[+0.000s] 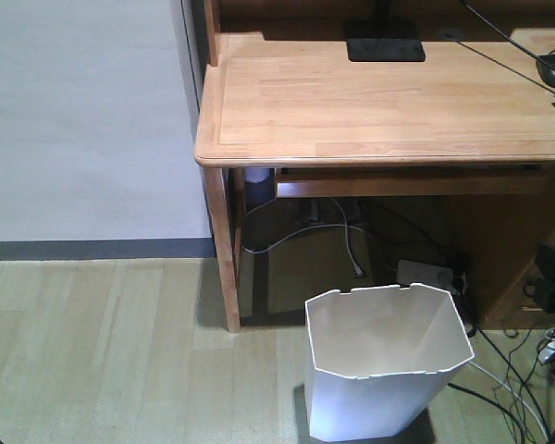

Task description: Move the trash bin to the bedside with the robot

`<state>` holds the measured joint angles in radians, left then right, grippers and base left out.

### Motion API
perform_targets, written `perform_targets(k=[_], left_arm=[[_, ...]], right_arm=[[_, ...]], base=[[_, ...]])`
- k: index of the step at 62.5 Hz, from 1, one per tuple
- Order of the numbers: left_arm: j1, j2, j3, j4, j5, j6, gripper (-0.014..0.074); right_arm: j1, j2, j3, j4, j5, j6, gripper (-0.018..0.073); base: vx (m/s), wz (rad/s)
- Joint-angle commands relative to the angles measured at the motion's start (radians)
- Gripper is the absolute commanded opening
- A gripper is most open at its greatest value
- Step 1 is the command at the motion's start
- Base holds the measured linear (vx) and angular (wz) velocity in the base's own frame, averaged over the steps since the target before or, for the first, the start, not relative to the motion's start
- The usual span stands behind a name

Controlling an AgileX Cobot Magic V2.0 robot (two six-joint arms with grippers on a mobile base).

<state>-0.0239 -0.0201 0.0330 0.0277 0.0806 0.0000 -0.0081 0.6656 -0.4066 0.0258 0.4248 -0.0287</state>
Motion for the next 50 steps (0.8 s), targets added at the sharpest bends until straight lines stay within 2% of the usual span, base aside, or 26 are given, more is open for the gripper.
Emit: perform_targets(k=[1, 28, 34, 39, 45, 50], left_arm=[[-0.003, -0.007, 0.012, -0.010, -0.074, -0.014, -0.0006], [-0.003, -0.007, 0.012, -0.010, -0.074, -0.014, -0.0006], [-0.003, -0.007, 0.012, -0.010, -0.074, -0.014, -0.0006], [-0.003, -0.007, 0.012, -0.010, -0.074, -0.014, -0.0006], [-0.003, -0.007, 0.012, -0.010, -0.074, -0.014, -0.0006], [-0.003, -0.007, 0.012, -0.010, -0.074, -0.014, -0.0006]], right_arm=[[-0.004, 0.017, -0.060, 0.015, -0.054, 0.012, 0.0512], [-0.008, 0.402, -0.320, 0.031, 0.177, -0.034, 0.0512], [-0.049, 0.496, -0.378, 0.046, 0.240, -0.065, 0.0512], [-0.112, 0.575, -0.423, 0.105, 0.279, -0.112, 0.0512], [-0.179, 0.647, -0.458, 0.207, 0.284, -0.226, 0.0512], [-0.213, 0.712, -0.474, 0.251, 0.280, -0.309, 0.0512]], base=[[0.00, 0.00], [0.00, 0.00], [0.00, 0.00], [0.00, 0.00], [0.00, 0.00], [0.00, 0.00]])
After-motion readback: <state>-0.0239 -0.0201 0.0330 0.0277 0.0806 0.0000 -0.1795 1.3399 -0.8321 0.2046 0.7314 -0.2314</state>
